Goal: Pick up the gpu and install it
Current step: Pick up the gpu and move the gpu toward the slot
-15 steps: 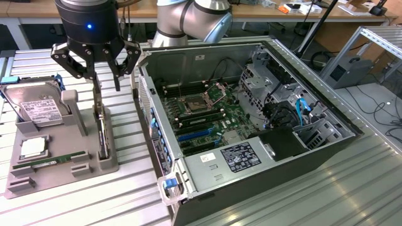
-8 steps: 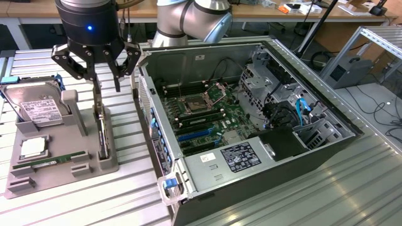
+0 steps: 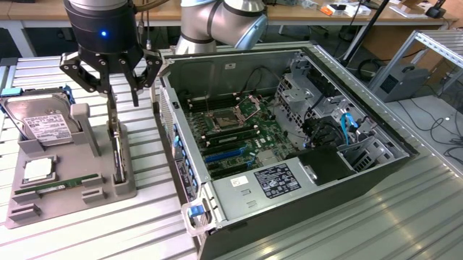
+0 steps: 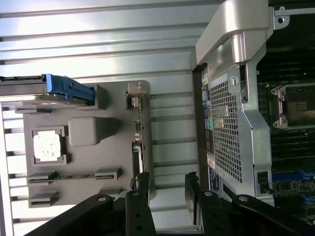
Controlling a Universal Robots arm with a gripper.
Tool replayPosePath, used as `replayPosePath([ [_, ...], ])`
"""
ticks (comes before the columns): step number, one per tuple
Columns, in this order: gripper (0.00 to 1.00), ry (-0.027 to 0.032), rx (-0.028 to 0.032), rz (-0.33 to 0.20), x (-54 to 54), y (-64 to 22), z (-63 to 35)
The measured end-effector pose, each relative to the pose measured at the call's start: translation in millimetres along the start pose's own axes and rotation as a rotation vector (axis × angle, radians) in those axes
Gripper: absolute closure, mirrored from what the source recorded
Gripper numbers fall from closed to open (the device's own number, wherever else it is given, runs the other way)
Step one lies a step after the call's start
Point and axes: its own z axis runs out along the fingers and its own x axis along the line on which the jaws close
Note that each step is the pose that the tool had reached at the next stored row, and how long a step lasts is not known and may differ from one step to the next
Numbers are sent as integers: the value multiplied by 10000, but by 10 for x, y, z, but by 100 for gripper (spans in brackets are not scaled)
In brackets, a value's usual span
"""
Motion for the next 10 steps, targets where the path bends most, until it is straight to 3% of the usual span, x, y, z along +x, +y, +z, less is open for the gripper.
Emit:
replayPosePath([
  [10, 58, 0, 0, 0, 1, -1, 29],
])
